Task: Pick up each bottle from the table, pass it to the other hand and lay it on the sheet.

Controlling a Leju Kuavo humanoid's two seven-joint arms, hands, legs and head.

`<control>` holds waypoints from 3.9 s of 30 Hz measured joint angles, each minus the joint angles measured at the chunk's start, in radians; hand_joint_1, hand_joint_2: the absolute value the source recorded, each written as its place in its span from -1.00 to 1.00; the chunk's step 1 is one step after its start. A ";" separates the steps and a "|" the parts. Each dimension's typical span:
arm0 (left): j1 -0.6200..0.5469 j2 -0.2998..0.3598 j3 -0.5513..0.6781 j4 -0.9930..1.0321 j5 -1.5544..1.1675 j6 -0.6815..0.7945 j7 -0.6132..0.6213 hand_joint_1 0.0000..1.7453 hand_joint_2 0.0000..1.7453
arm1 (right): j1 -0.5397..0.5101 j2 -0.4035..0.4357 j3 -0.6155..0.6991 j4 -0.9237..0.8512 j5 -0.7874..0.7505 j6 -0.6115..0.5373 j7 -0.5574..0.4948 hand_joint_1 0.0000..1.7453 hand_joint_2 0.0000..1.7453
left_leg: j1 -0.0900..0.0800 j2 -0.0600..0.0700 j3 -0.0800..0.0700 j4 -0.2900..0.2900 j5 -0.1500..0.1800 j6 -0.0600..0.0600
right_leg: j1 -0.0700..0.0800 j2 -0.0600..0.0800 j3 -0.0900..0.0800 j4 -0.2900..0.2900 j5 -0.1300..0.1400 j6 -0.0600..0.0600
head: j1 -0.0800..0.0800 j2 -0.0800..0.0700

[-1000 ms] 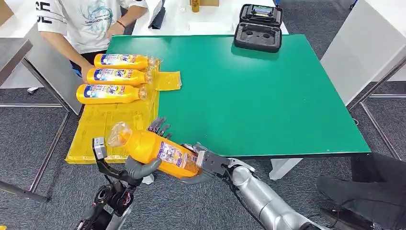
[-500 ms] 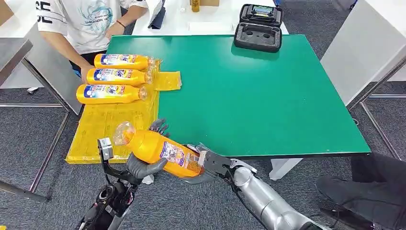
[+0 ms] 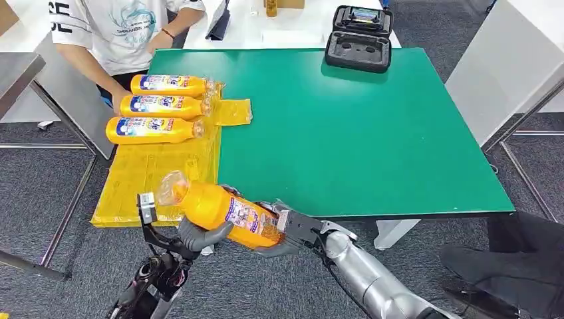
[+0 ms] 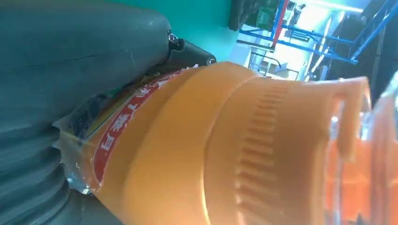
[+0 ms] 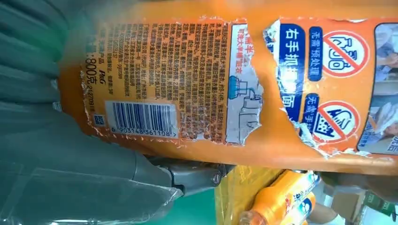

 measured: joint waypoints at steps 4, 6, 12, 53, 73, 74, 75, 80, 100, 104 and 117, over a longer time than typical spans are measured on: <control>-0.005 0.000 0.000 0.009 0.012 -0.013 0.002 1.00 1.00 | 0.001 0.000 0.001 0.000 0.002 -0.004 0.000 0.68 1.00 | 0.000 0.000 0.000 0.000 0.000 0.000 | 0.000 0.000 0.000 0.000 0.000 0.000 | 0.000 0.000; -0.007 0.000 0.000 0.013 0.013 -0.018 0.002 1.00 1.00 | 0.001 0.000 0.002 0.000 0.003 -0.006 0.000 0.32 1.00 | 0.000 0.000 0.000 0.000 0.000 0.000 | 0.000 0.000 0.000 0.000 0.000 0.000 | 0.000 0.000; -0.015 0.000 -0.003 0.020 -0.014 0.015 0.003 1.00 1.00 | 0.004 0.000 0.003 0.003 0.006 -0.024 0.002 -1.00 -1.00 | 0.000 0.000 0.000 0.000 0.000 0.000 | 0.000 0.000 0.000 0.000 0.000 0.000 | 0.000 0.000; -0.081 0.103 0.253 -0.098 -0.393 0.570 -0.044 1.00 1.00 | 0.081 -0.021 -0.166 -0.092 -0.143 0.154 0.002 -1.00 -1.00 | 0.001 0.000 0.000 0.000 0.000 0.000 | 0.000 0.000 0.000 0.000 0.000 0.000 | 0.000 0.000; -0.227 0.326 0.246 0.060 -1.018 0.712 0.138 1.00 1.00 | 0.155 -0.015 -0.262 -0.248 -0.177 0.254 0.002 -1.00 1.00 | 0.001 0.000 0.000 0.000 0.000 0.000 | 0.001 0.000 -0.001 0.001 0.000 0.000 | 0.000 0.000; -0.237 0.338 0.238 0.071 -1.053 0.708 0.150 1.00 1.00 | 0.155 -0.012 -0.264 -0.248 -0.176 0.257 0.002 -1.00 1.00 | 0.001 0.001 0.000 0.000 0.000 0.000 | 0.001 0.001 -0.001 0.001 0.000 0.000 | 0.000 0.000; -0.249 0.349 0.227 0.081 -1.083 0.696 0.160 1.00 1.00 | 0.155 -0.010 -0.265 -0.248 -0.173 0.259 0.002 -1.00 1.00 | 0.001 0.001 0.000 0.000 0.000 0.000 | 0.001 0.001 -0.001 0.001 0.000 0.000 | 0.000 0.000; -0.277 0.380 0.187 0.118 -1.142 0.670 0.179 1.00 1.00 | 0.155 0.000 -0.270 -0.248 -0.165 0.262 0.002 -1.00 1.00 | 0.001 0.001 0.000 0.000 0.000 0.000 | 0.001 0.001 -0.001 0.001 0.000 0.000 | 0.001 0.000; -0.463 0.366 0.045 0.304 -1.325 0.484 0.230 1.00 1.00 | 0.136 0.032 -0.278 -0.182 -0.122 0.244 0.003 -1.00 1.00 | 0.001 0.000 0.000 0.000 0.001 0.000 | 0.001 0.000 -0.001 0.001 0.000 0.000 | 0.000 0.000; -0.514 0.317 0.027 0.375 -1.345 0.490 0.249 1.00 1.00 | 0.132 0.042 -0.274 -0.165 -0.101 0.212 0.003 -1.00 1.00 | 0.001 -0.001 0.000 0.000 0.001 0.000 | 0.000 0.000 0.000 0.001 0.000 0.000 | 0.000 0.000; -0.580 0.212 0.003 0.493 -1.372 0.475 0.309 1.00 1.00 | 0.128 0.043 -0.272 -0.123 -0.097 0.207 0.003 -1.00 1.00 | 0.000 0.000 -0.001 0.000 0.001 0.000 | 0.000 0.000 -0.001 0.001 0.000 0.000 | 0.000 0.000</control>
